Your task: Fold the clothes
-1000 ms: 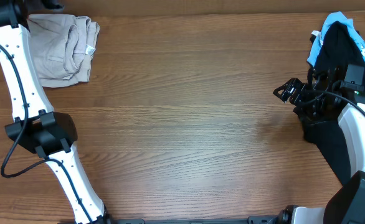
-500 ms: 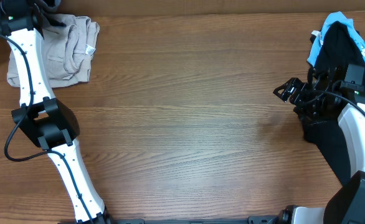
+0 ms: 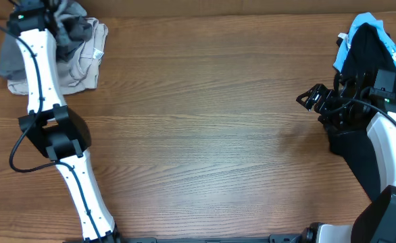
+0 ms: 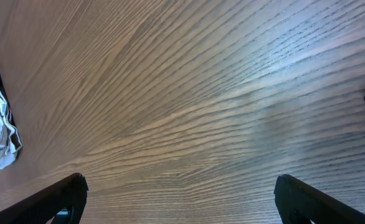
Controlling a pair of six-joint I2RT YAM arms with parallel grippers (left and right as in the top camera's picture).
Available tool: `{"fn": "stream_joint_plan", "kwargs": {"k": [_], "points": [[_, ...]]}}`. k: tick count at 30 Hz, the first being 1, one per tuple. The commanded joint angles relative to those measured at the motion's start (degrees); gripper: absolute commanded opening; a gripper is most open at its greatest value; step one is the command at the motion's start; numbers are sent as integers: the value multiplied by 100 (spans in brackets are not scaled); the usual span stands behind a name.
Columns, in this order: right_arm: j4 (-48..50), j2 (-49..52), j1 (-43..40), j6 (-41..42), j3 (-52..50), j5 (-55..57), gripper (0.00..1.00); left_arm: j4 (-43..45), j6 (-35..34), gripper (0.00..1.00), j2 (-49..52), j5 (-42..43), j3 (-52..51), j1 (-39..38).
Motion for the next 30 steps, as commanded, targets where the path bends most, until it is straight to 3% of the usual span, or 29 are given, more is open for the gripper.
{"fn": "stream_joint_plan", "kwargs": {"k": [1, 4, 8, 12, 16, 21, 30], "points": [[28, -9, 0, -22, 17, -48, 100, -542, -46, 30, -96, 1198, 66, -264], [28, -9, 0, -24, 17, -48, 100, -1045, 304, 64, -96, 1390, 66, -402], [26, -9, 0, -24, 17, -50, 100, -1314, 833, 92, -101, 1421, 72, -573], [26, -9, 0, -28, 20, -57, 100, -1314, 841, 97, -179, 1596, 337, -614], [-68, -28, 0, -365, 205, -284, 97, -1307, 1071, 100, -420, 2474, 1005, -673], [-953, -223, 2, -872, 1172, -240, 100, -1340, 1134, 100, -754, 3370, 1873, -894], [-1980, -1416, 0, -984, 2474, 48, 100, -1338, 999, 100, -887, 3576, 2028, -1449]]}}
